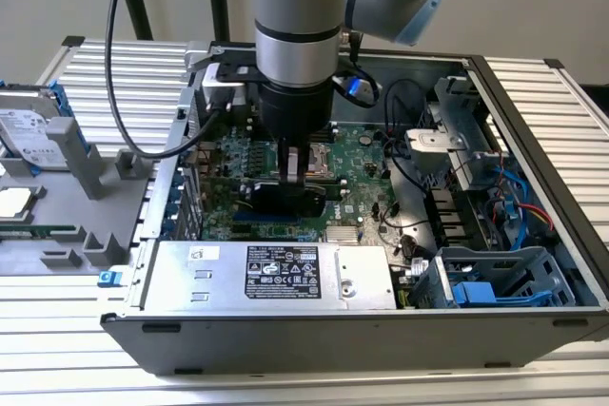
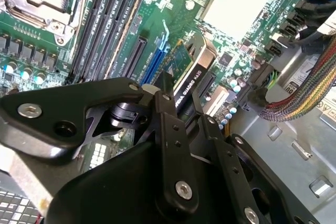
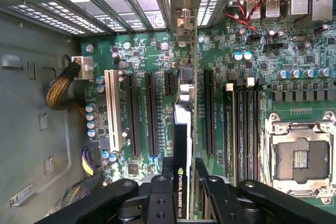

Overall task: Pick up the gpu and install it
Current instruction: 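Insert the gpu into the slot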

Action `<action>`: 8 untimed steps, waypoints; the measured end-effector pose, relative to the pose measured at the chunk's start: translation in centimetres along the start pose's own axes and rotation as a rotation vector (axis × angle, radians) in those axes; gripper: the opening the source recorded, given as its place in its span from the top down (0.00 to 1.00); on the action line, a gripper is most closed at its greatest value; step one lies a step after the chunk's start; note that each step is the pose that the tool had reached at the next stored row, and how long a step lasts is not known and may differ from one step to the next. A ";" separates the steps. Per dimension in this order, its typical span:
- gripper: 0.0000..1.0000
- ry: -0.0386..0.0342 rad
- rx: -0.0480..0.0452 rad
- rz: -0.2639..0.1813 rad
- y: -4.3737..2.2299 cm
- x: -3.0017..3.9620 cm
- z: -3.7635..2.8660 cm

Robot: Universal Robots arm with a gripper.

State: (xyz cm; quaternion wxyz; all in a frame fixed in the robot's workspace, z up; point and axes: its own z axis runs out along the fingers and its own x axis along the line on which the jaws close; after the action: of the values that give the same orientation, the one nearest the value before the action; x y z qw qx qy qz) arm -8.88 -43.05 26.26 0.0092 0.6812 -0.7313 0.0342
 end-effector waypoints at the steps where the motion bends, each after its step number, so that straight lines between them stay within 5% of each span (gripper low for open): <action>1: 1.00 -0.0008 0.0000 0.000 -0.02 0.00 0.00; 8: 1.00 -0.0007 0.0014 -0.003 -0.02 -0.04 -0.01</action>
State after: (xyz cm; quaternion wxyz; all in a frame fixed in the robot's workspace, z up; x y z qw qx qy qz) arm -8.86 -43.01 26.27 0.0085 0.6823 -0.7302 0.0345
